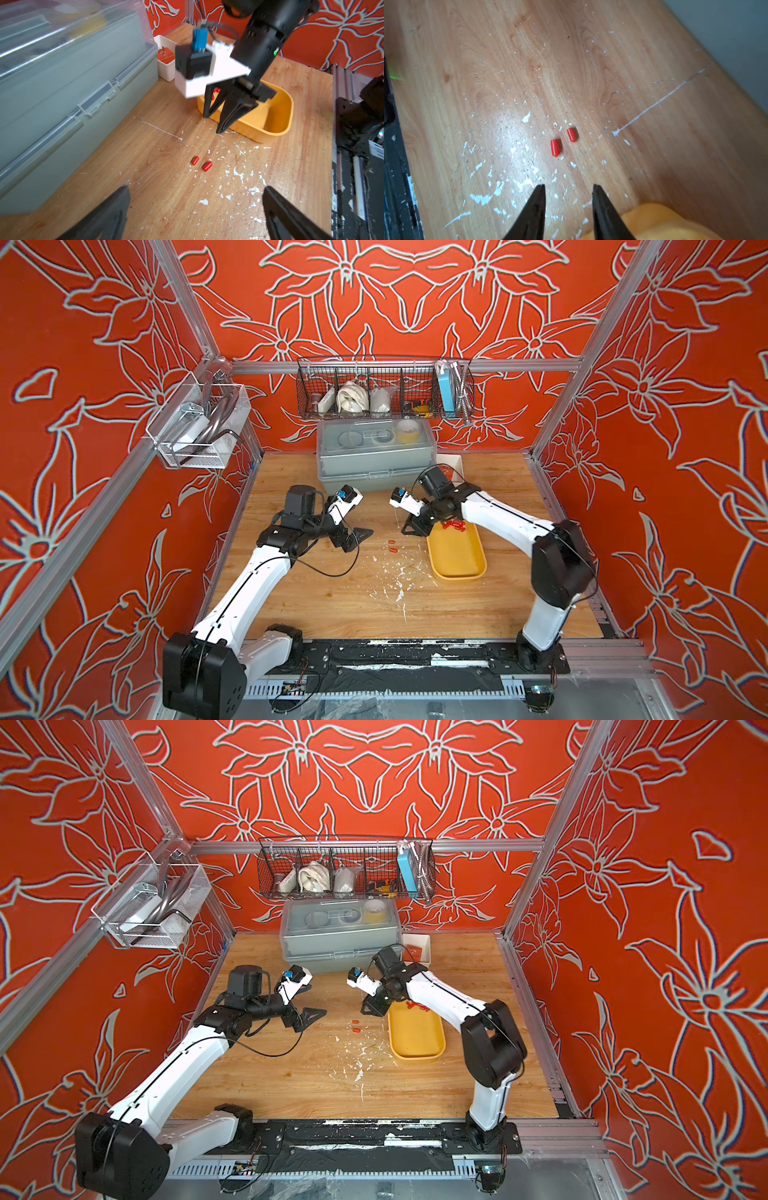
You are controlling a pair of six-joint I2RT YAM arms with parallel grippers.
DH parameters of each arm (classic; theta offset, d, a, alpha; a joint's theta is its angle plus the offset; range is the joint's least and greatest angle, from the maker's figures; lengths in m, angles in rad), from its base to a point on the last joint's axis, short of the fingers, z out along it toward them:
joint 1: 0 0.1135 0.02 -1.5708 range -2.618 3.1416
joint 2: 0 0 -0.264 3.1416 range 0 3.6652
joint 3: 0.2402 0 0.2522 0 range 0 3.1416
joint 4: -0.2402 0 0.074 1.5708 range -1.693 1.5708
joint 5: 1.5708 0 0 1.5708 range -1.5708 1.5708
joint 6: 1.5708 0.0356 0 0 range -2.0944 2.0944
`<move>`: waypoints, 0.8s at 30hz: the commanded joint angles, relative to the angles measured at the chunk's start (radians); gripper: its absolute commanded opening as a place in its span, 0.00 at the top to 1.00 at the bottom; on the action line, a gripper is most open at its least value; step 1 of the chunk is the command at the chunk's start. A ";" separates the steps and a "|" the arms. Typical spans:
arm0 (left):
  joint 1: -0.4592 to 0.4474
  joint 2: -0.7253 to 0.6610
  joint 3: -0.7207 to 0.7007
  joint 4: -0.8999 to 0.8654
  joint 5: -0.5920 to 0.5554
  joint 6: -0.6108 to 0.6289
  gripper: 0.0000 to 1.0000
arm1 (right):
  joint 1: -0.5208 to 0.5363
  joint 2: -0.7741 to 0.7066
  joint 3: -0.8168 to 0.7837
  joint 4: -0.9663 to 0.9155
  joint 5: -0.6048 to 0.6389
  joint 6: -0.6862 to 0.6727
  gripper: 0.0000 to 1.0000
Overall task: Take the screw protection sleeves out of the storage box
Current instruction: Pick up the screw protection sleeve from the storage box.
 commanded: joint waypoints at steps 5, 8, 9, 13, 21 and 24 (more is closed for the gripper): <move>-0.009 -0.002 -0.059 0.141 0.174 -0.122 0.02 | -0.130 -0.218 -0.190 -0.047 0.111 -0.036 0.57; -0.054 0.025 -0.055 0.151 0.173 -0.118 0.03 | -0.192 -0.273 -0.260 -0.021 0.182 -0.044 0.57; -0.072 0.041 -0.051 0.153 0.172 -0.117 0.03 | -0.206 -0.284 -0.282 -0.008 0.206 -0.059 0.56; -0.161 0.127 0.007 0.071 0.183 -0.008 0.04 | -0.214 -0.286 -0.326 0.020 0.256 -0.156 0.56; -0.297 0.218 0.012 0.165 0.177 -0.054 0.05 | -0.215 -0.133 -0.259 0.101 0.295 -0.167 0.58; -0.301 0.194 -0.029 0.207 0.183 -0.050 0.04 | -0.214 -0.075 -0.229 0.119 0.276 -0.139 0.60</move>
